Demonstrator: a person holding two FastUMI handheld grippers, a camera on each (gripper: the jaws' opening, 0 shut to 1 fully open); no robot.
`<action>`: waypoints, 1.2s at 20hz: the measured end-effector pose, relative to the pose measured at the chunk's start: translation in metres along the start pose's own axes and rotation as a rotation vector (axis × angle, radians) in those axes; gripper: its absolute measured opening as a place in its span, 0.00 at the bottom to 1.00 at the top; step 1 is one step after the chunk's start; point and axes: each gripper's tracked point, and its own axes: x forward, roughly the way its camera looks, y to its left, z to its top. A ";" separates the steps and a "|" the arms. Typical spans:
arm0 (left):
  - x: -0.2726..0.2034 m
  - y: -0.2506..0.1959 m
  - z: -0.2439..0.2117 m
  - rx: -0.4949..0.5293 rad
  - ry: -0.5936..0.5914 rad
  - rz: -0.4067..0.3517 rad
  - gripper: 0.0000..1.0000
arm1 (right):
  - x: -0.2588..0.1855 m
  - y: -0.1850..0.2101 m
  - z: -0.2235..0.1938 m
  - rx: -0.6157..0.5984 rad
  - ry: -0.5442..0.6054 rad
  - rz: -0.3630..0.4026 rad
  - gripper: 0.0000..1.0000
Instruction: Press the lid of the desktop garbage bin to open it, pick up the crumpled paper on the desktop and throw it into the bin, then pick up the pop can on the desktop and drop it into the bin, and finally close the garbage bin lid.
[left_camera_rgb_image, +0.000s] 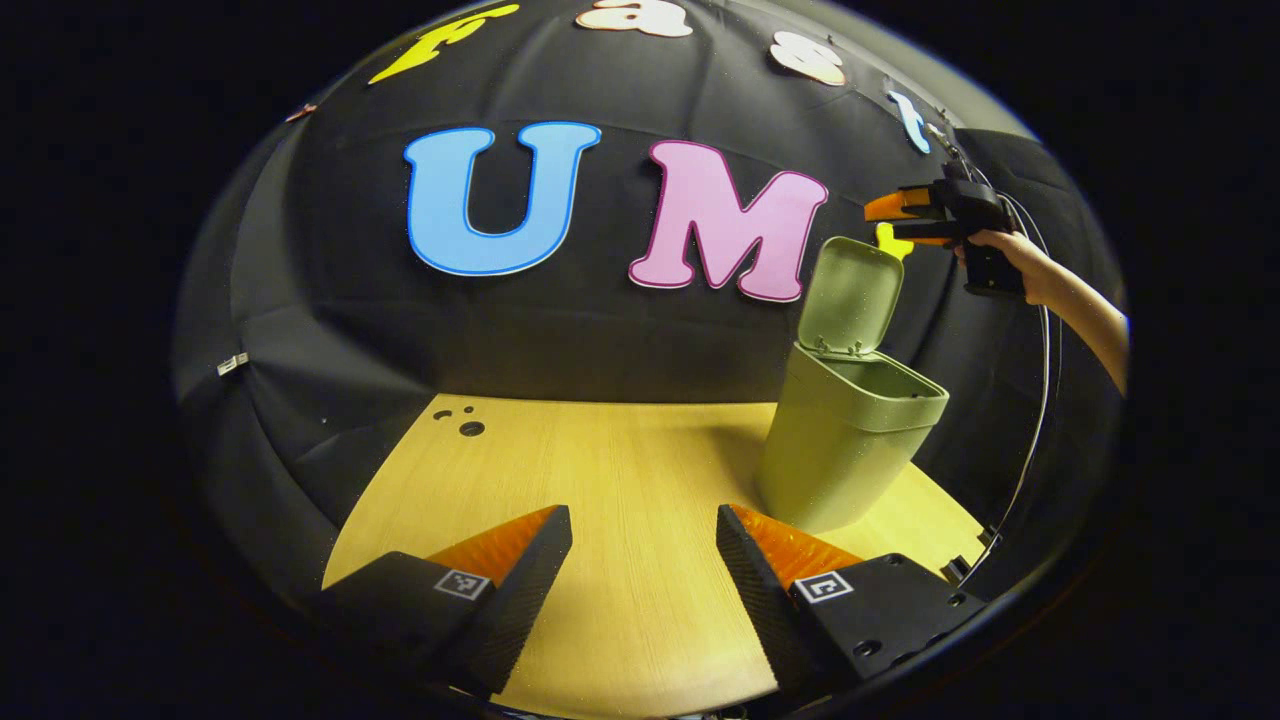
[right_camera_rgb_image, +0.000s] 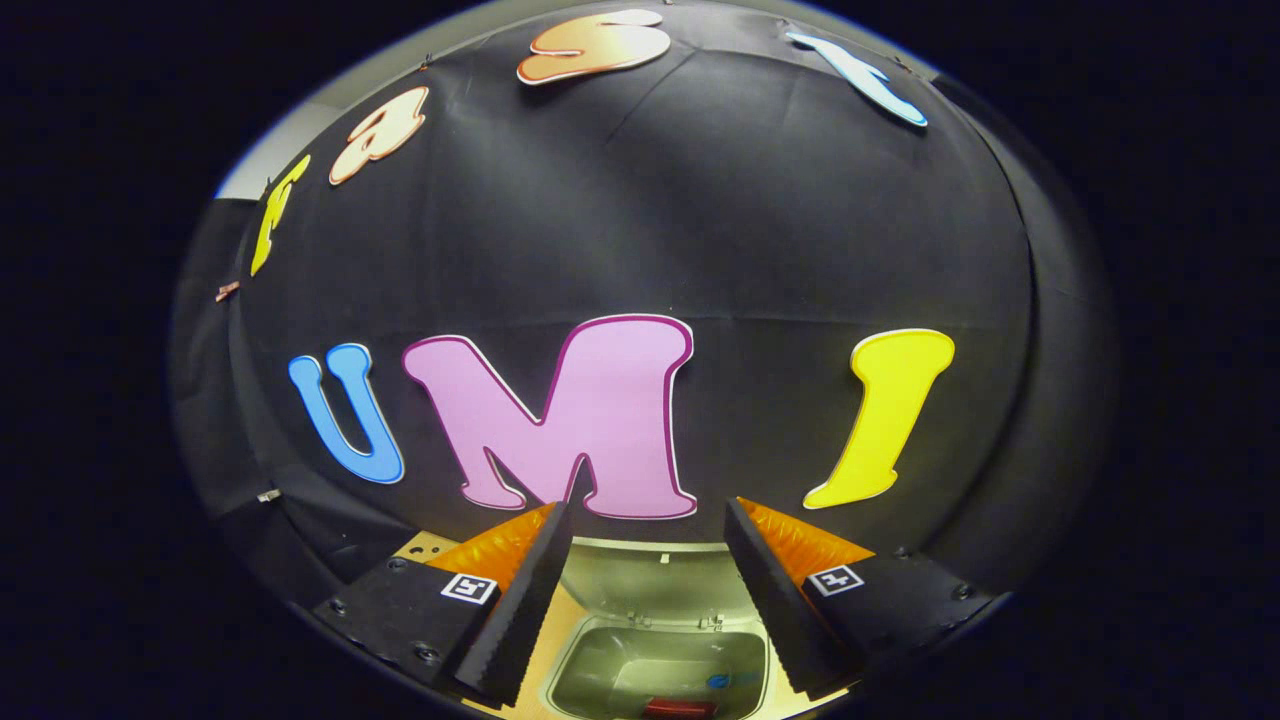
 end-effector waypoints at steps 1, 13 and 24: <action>-0.001 0.002 -0.001 -0.011 0.001 0.007 0.95 | 0.007 -0.001 -0.003 0.001 0.010 -0.004 0.96; -0.001 -0.006 -0.005 0.011 0.015 -0.019 0.95 | -0.017 0.001 -0.042 -0.019 0.114 0.002 0.96; -0.002 -0.024 -0.003 0.053 -0.002 -0.092 0.94 | -0.074 0.006 -0.099 -0.019 0.237 0.022 0.94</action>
